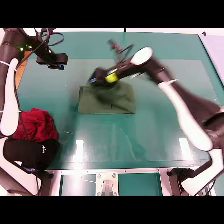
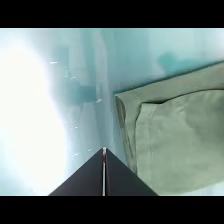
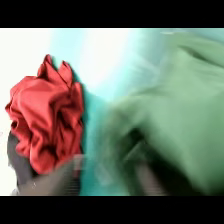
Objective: Fold the shirts.
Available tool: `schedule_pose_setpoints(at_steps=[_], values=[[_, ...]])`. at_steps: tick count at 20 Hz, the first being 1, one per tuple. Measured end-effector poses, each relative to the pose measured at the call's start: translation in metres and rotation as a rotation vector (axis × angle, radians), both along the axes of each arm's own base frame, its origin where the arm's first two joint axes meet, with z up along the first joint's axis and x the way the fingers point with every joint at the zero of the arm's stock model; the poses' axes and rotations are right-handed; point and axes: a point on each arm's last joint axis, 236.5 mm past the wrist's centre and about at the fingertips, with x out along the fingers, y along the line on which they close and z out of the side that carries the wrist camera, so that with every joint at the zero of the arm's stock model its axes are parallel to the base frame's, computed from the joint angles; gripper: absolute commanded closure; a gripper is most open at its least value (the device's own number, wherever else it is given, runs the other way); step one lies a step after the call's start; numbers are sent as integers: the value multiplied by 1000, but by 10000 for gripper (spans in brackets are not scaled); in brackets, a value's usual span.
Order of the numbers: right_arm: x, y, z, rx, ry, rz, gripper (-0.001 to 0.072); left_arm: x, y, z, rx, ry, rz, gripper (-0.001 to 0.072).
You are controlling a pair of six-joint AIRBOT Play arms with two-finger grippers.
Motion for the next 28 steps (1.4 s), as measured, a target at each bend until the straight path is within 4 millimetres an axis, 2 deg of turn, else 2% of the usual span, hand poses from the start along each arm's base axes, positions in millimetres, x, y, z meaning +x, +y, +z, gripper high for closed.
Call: schedule_pose_setpoints(at_steps=[1,2,3,4,5,7,9,11,12,14,15,17,19,20,22,24,25,27,28], values=[[-7,22,-16,4,9,4,166,-1,3,0,5,4,1,681],[-12,35,-27,3,16,9,212,-2,7,3,13,0,5,682],[-14,42,-34,4,26,12,480,-2,10,3,18,3,8,682],[-16,41,-38,1,41,19,680,-3,13,2,25,6,8,682],[-15,34,-40,-5,61,25,698,-4,13,3,27,7,5,682],[-3,5,-35,-14,77,25,698,-4,14,3,28,4,2,681],[13,-39,-26,-36,87,8,698,-3,17,3,38,1,6,681],[29,-95,-24,-90,92,-40,696,-3,17,4,38,0,5,681],[35,-127,-28,-121,105,-76,626,-3,17,4,38,0,4,681],[42,-187,-45,-170,158,-157,235,-2,17,4,39,-1,4,681],[42,-213,-57,-188,196,-199,168,-2,17,4,39,-2,5,682],[35,-256,-84,-207,282,-274,168,-2,17,4,40,-3,5,681],[25,-281,-113,-212,343,-334,168,0,17,4,39,-11,6,681],[20,-284,-125,-195,365,-345,168,1,17,4,39,-14,7,681],[12,-272,-145,-138,397,-337,169,2,17,5,38,-21,8,681],[10,-245,-153,-48,410,-312,169,3,17,6,37,-26,9,681],[8,-230,-155,-10,418,-294,208,4,17,6,37,-27,9,681],[12,-208,-160,20,391,-276,685,4,17,6,37,-29,9,681],[15,-198,-160,26,369,-264,697,4,17,6,37,-28,9,681]])
